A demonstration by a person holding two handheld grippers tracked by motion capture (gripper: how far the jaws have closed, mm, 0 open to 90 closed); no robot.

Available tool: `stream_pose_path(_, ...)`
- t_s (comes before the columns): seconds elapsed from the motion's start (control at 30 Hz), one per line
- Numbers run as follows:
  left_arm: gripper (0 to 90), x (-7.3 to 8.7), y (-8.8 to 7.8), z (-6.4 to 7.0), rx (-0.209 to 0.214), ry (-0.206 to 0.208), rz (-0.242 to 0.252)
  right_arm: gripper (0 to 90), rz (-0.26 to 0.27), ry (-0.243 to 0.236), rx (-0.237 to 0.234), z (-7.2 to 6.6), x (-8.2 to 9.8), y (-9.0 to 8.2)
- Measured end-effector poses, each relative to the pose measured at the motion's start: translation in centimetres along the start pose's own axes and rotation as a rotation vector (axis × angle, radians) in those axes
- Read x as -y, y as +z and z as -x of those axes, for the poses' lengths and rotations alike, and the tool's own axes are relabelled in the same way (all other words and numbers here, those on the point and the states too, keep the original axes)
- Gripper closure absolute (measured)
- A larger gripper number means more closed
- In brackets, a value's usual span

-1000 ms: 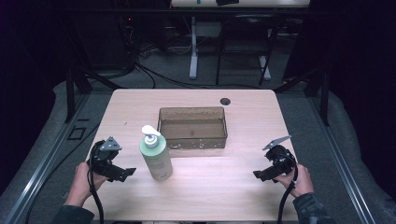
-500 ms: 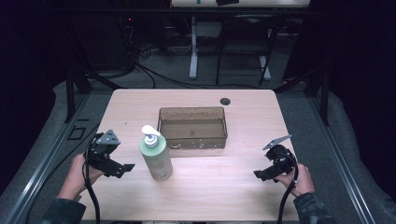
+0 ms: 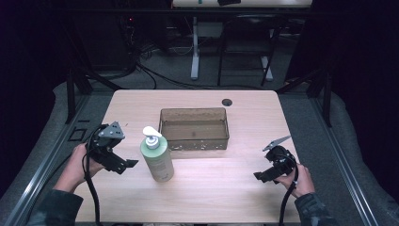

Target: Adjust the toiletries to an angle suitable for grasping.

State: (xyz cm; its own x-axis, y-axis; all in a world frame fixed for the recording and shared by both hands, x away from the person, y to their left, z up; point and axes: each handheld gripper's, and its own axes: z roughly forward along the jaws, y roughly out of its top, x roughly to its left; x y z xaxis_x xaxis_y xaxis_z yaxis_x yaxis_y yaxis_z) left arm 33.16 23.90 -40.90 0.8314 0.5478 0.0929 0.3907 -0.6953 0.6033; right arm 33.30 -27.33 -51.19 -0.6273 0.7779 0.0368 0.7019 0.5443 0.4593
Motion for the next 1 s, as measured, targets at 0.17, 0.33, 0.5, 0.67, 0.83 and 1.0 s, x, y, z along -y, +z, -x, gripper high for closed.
stream_pose_path(0.17, 0.0, -1.4, -0.6, 0.0, 0.021, 0.041, -0.001, 2.1, -0.001, 0.002, -0.004, 0.1, 0.1, 0.0)
stream_pose_path(0.33, 0.0, -3.2, -1.0, -0.1, 0.043, 0.103, -0.010, 2.1, -0.001, 0.007, -0.005, 0.2, 0.1, -0.1)
stream_pose_path(0.5, 0.0, -4.4, -1.2, -0.2, 0.045, 0.140, -0.027, 2.1, -0.003, 0.006, -0.006, 0.2, 0.1, 0.0)
stream_pose_path(0.67, 0.0, -5.8, -1.5, -0.5, 0.062, 0.171, -0.029, 2.2, -0.004, 0.010, -0.006, 0.2, 0.1, -0.1)
stream_pose_path(0.83, 2.5, -7.2, -1.7, -0.4, 0.079, 0.211, -0.029, 2.2, -0.002, 0.014, -0.008, 0.2, 0.2, -0.1)
stream_pose_path(1.0, 16.8, -8.3, -1.7, -0.3, 0.104, 0.236, -0.028, 2.3, -0.002, 0.013, -0.006, 0.2, 0.2, -0.2)
